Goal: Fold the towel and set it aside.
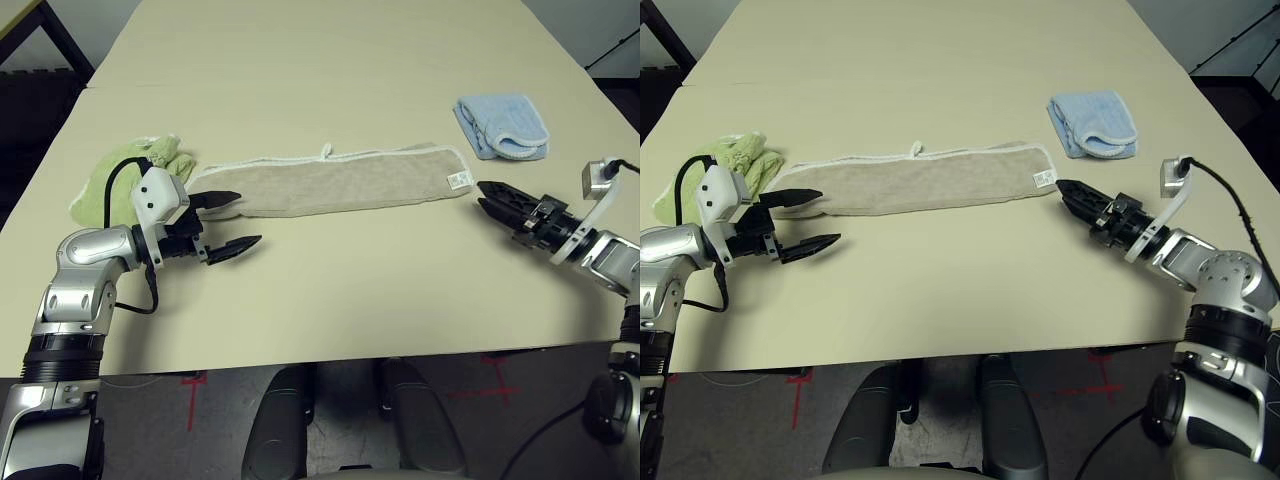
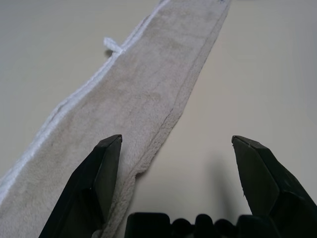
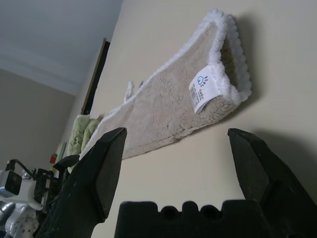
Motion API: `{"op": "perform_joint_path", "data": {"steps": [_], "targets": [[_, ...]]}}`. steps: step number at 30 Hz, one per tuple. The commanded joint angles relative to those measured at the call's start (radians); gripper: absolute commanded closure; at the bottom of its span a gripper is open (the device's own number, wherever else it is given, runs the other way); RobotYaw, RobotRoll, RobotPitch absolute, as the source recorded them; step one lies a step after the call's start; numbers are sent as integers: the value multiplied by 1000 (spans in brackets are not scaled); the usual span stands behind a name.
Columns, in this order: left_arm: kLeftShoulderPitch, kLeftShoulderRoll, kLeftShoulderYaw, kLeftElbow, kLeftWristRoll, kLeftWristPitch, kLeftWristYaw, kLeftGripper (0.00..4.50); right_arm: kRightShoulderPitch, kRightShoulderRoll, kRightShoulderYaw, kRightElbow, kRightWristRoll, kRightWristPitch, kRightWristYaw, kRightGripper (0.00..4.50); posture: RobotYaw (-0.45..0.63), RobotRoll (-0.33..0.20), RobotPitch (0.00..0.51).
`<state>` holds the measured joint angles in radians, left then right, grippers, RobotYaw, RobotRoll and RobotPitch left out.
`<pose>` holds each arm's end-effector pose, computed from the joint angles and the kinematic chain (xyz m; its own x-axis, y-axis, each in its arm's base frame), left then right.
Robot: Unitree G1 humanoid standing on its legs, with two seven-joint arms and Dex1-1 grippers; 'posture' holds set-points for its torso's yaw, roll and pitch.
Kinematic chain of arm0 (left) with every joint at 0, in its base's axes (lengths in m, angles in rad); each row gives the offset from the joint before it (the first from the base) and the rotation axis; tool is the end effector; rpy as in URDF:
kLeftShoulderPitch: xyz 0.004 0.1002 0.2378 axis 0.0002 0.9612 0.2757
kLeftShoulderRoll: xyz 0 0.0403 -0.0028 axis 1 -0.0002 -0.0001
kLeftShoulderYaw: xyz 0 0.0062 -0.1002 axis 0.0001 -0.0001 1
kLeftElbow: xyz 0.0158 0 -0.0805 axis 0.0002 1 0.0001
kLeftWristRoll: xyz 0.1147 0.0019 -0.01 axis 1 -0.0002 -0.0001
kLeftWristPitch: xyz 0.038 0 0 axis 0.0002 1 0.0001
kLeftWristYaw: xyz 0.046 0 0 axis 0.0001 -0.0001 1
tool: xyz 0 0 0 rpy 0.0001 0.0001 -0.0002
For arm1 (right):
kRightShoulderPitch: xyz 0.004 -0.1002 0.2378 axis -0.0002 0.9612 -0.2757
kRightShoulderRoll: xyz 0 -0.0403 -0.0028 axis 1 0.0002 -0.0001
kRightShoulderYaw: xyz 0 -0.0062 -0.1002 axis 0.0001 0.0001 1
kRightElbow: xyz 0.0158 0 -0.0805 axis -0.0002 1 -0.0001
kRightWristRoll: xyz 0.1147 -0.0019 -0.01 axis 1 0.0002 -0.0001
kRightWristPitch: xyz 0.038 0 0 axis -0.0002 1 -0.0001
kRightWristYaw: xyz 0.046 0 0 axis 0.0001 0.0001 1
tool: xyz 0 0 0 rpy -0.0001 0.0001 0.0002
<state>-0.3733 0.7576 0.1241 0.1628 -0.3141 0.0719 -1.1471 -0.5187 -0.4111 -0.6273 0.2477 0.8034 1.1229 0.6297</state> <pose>0.2702 0.2950 0.1797 0.5899 -0.7772 -0.2191 0.7864 0.4914 0.3742 0.2697 -0.2921 0.1381 0.8183 0.5737 0.0357 -0.3922 0.5119 0.7643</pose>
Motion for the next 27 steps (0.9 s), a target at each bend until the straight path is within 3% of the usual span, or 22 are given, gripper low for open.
{"op": "perform_joint_path", "data": {"steps": [1,10,27], "targets": [[8,-1,-16,-13,-1,5,-2,0,1,30,-36,-23,41,6,-96,31,13,0,206],[22,6,-17,-31,-2,11,-1,0,-46,71,-39,17,78,-15,-247,31,20,0,207],[28,14,-15,-40,-1,28,-2,0,-75,108,17,95,65,-157,-297,31,23,0,200]]}}
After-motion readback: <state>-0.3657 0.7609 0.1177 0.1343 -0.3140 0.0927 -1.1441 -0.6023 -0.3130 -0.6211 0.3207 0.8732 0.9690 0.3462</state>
